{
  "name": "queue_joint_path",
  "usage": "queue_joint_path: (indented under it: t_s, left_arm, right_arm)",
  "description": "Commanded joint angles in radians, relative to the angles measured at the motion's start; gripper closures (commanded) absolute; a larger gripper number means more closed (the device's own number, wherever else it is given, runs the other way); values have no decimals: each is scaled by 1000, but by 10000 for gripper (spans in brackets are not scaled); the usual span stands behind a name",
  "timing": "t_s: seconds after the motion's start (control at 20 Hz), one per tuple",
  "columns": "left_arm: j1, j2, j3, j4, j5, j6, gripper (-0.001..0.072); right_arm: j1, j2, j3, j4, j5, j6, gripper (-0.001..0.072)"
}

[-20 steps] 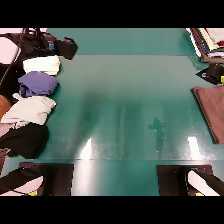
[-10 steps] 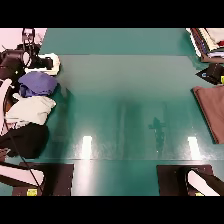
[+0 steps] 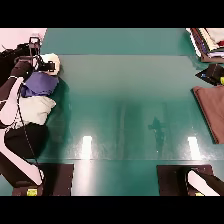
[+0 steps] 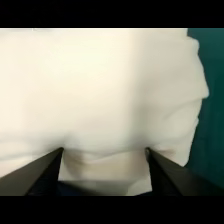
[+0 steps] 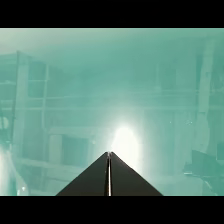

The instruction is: Fold the shirts.

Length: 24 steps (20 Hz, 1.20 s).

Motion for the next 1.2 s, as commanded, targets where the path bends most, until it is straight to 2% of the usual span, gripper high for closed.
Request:
queue_joint_path:
  t_s: [0.0,0.05,0.1,0.25,0.35,0.45,0.55,0.65,0.8,1.0,1.15]
  left_arm:
    - [3,-25,27,2,-13,2,309]
    - [3,-22,47,2,-34,2,565]
    - [3,-16,74,2,-61,1,670]
    - [2,-2,238,-2,-226,2,681]
    - [-2,63,333,-2,-269,2,682]
    - [-16,184,387,-2,-273,15,682]
    - [-58,351,390,0,-287,103,682]
    - [-118,514,390,0,-353,160,682]
    - [-243,701,385,2,-447,186,683]
    - [-453,758,357,1,-583,162,683]
    - [-621,739,177,-48,-633,84,683]
  right_arm:
    - [0,0,1,0,5,0,697]
    - [0,0,1,0,3,0,697]
    - [0,0,1,0,3,0,697]
    - [0,0,1,1,2,0,697]
    - [0,0,1,15,-13,0,697]
    - [0,1,1,66,-66,0,697]
    - [0,1,2,121,-130,0,697]
    - [0,0,11,145,-171,-1,697]
    - [0,0,98,146,-164,-53,697]
    - [0,0,253,146,-131,-56,697]
    - [0,0,349,146,-68,-56,697]
